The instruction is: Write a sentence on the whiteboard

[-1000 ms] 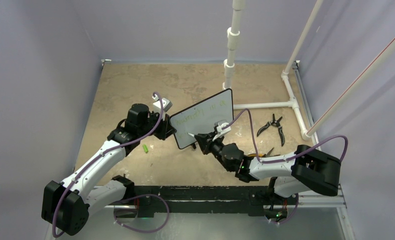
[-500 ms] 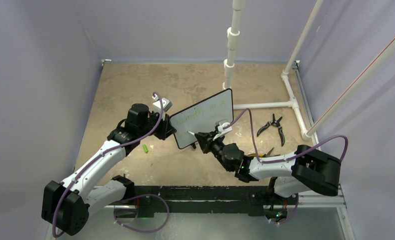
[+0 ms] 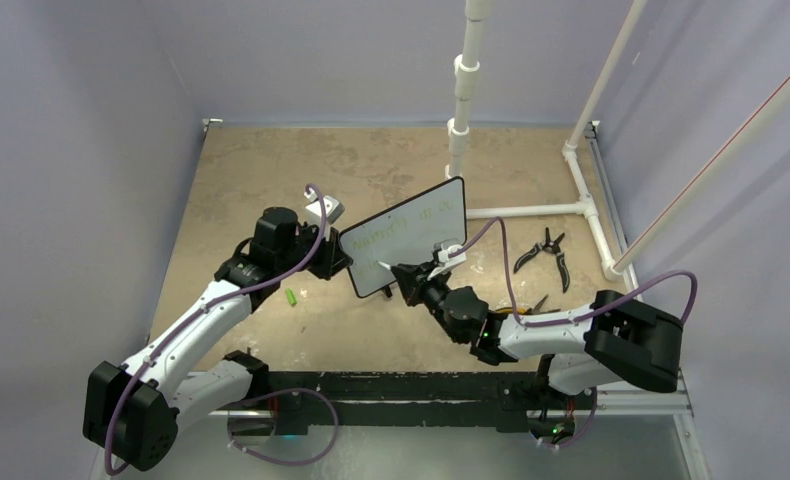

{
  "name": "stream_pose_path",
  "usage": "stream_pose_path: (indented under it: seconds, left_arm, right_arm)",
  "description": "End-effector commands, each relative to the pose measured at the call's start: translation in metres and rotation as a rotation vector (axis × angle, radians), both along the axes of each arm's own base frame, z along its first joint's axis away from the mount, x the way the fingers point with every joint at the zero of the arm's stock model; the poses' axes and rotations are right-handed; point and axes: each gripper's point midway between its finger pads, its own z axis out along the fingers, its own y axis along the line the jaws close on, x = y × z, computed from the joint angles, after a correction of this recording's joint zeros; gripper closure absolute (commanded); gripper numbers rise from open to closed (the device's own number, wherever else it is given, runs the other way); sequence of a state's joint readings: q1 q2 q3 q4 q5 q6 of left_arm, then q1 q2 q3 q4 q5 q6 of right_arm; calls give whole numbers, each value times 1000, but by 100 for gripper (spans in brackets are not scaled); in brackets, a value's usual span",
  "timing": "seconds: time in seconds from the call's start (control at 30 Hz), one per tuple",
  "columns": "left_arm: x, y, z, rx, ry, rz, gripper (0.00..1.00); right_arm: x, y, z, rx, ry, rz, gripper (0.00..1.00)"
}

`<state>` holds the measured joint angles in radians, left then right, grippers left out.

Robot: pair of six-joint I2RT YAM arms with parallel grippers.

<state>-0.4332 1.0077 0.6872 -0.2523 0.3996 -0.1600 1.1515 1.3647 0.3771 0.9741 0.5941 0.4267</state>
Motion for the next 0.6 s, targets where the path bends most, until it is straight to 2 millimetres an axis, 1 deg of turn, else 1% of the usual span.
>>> stream_pose_path:
  seconds: [0.0, 0.13, 0.33, 0.4, 0.57]
  left_arm:
    - [5, -2, 16, -13, -55, -9, 100]
    - [5, -2, 16, -12, -55, -8, 100]
    - [5, -1, 16, -11, -55, -6, 100]
    - [5, -1, 16, -10, -54, -5, 100]
    - [6, -1, 16, -11, -56, -1, 100]
  right_arm:
    - [7, -14, -5, -2, 20, -69, 100]
    - [3, -13, -14, -12, 38, -50, 100]
    - [2, -16, -18, -15, 50, -54, 100]
    - [2, -17, -15, -6, 46, -55, 100]
    - [-1, -19, 3, 43, 14, -43, 100]
